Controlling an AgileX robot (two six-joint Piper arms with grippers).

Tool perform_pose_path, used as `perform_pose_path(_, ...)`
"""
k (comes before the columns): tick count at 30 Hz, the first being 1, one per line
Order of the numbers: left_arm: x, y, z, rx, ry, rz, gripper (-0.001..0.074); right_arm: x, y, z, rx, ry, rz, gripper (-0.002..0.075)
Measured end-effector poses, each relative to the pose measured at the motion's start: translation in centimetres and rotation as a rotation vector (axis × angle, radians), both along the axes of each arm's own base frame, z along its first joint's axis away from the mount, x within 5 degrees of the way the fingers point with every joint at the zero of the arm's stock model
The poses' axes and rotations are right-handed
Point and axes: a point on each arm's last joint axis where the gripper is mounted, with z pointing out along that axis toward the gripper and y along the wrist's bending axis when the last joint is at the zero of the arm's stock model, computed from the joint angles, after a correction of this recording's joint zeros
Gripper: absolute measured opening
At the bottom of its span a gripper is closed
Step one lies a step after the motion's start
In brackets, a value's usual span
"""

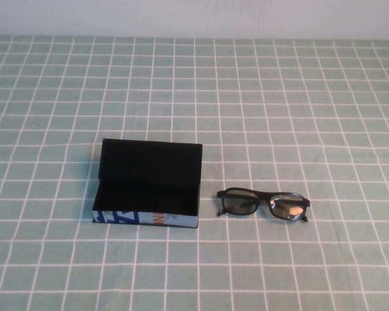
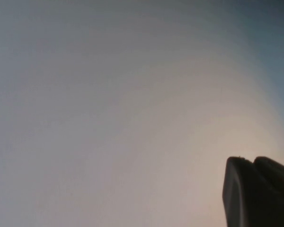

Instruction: Return glasses to glasses case

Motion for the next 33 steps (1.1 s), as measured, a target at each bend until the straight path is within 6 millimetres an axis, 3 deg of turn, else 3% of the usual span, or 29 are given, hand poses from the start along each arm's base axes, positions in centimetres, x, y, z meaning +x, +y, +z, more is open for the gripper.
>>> perform_pose_path(6,-0.3,-0.1,5.2,0.029,0.044,-0.007,0.0002,-1.2,-0.2,5.6,-0.005,0.029,0.004,-0.0011)
perform_pose_path(11,1.9,-0.9,8.7,0.134,0.257,0.001,0.0002,1.1,0.2,9.4,-0.039,0.217,0.008,-0.0011)
perform_pose_path(14,4.4,-1.6,9.4,0.199,0.459,-0.001,0.0002,3.4,0.7,10.5,-0.075,0.426,0.011,-0.0011)
perform_pose_path(21,9.3,-2.8,7.6,0.298,0.737,0.002,0.0001,9.5,1.6,8.0,-0.216,0.874,-0.019,-0.0011)
perform_pose_path(28,11.6,-3.6,5.4,0.293,0.964,-0.049,0.0001,12.9,2.5,4.9,-0.249,1.167,0.033,-0.0011)
perform_pose_path(33,12.8,-4.1,3.0,0.332,1.18,-0.073,0.0002,15.7,3.3,2.4,-0.411,1.438,0.066,-0.0011)
